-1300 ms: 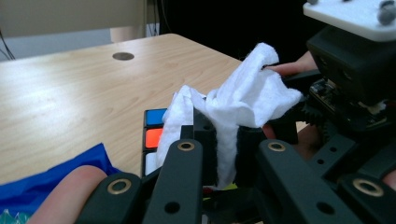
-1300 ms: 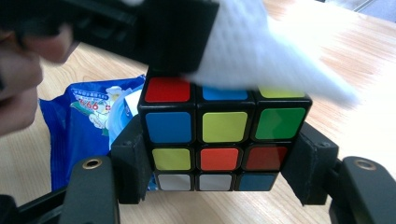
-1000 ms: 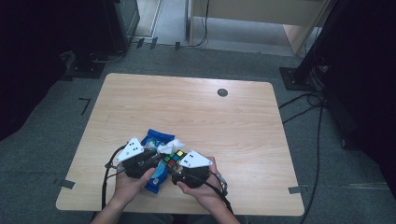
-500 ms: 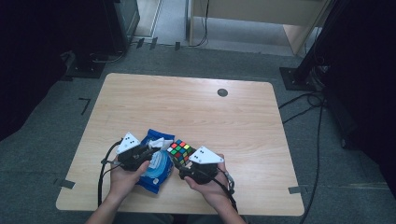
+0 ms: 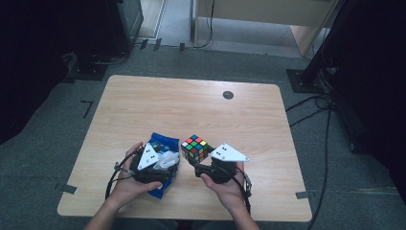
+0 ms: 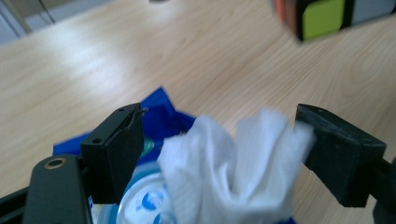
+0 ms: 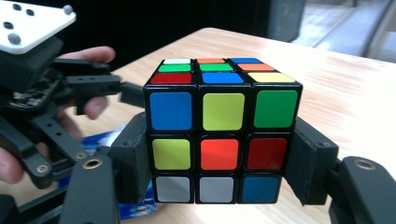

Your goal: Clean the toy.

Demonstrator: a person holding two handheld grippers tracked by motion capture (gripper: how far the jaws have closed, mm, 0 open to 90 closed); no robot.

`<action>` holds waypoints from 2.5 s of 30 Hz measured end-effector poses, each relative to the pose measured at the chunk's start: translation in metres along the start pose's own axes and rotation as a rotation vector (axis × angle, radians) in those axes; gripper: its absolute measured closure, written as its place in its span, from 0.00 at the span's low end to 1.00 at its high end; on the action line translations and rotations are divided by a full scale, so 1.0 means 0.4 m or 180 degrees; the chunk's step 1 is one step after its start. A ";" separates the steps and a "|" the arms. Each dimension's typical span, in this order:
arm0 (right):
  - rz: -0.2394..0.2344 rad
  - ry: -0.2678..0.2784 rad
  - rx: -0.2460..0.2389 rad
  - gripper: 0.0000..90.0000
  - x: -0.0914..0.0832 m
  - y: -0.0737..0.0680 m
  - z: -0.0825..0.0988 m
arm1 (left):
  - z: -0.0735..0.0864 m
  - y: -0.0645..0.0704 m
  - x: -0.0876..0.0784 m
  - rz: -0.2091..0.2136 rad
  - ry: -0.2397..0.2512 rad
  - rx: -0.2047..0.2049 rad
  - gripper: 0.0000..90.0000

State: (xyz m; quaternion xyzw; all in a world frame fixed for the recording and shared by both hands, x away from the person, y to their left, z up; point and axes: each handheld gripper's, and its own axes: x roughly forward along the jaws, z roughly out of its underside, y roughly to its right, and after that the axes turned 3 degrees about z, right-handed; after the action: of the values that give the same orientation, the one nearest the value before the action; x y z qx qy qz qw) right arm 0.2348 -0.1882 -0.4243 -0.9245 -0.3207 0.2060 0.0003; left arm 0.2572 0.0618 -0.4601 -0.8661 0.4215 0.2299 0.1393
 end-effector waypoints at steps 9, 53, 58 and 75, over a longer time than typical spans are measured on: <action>-0.0431 -0.0157 0.0197 0.39 0.007 -0.041 -0.037 | -0.007 0.029 -0.033 -0.0024 0.0414 0.0400 0.17; -0.0958 -0.0693 -0.0091 0.38 0.196 -0.100 0.101 | 0.034 -0.117 -0.114 -0.0219 0.0821 -0.0238 0.38; -0.0593 -0.0841 -0.0309 0.50 0.221 -0.091 0.144 | 0.036 -0.119 -0.108 -0.0007 0.0833 -0.0349 0.38; -0.0644 0.0181 0.0302 0.97 0.056 0.018 0.004 | 0.031 -0.011 -0.037 0.0535 0.0539 0.0246 0.38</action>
State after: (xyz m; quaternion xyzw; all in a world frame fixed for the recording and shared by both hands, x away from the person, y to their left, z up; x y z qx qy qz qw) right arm 0.2543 -0.1806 -0.4351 -0.8918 -0.4021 0.1935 0.0740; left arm 0.2492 0.0795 -0.4631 -0.8379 0.5115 0.1504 0.1168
